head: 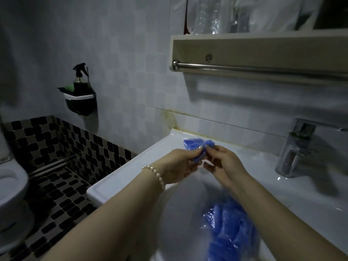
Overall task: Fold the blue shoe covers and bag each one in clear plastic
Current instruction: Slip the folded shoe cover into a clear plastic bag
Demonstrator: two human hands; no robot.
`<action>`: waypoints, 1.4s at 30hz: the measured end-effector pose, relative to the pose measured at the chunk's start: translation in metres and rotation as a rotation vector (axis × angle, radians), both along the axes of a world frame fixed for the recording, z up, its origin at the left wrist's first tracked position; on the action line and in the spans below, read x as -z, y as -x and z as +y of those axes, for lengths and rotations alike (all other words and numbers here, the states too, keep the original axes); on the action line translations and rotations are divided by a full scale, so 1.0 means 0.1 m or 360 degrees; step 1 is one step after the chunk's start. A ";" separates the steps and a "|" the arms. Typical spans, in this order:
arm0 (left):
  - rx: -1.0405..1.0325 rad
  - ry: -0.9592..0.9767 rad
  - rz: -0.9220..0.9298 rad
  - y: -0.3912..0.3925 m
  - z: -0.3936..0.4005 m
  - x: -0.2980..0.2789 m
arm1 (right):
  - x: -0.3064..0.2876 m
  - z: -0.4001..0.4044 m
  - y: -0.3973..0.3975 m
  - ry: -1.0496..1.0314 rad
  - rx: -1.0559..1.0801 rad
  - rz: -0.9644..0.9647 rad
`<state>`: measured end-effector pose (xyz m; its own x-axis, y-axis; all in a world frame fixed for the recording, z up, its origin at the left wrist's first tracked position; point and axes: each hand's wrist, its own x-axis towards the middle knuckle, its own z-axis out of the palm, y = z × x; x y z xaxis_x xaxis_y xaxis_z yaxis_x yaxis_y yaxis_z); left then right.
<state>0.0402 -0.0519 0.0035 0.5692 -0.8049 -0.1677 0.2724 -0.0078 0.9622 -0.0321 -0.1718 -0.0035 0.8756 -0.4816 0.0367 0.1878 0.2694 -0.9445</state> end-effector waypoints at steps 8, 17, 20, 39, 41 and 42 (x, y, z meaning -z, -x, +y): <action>-0.0653 -0.0601 -0.2383 -0.17 -0.37 0.33 | 0.01 -0.69 0.07 -0.0023 0.0592 0.0269; -0.0545 -0.0825 -0.2426 -0.26 -0.47 0.55 | 0.15 -0.50 -0.03 0.0056 0.0401 0.0569; -0.0626 -0.0800 -0.2285 -0.23 -0.45 0.51 | 0.19 -0.43 0.00 0.0261 -0.0023 0.0685; -0.0732 -0.0087 -0.2353 -0.09 -0.38 0.59 | 0.38 -0.02 -0.16 0.0233 0.1014 0.0440; -0.0681 -0.0049 -0.2388 -0.06 -0.40 0.60 | 0.37 -0.04 -0.20 0.0081 0.1062 0.0477; -0.0659 -0.0036 -0.2388 -0.05 -0.41 0.60 | 0.36 -0.05 -0.21 0.0011 0.1058 0.0490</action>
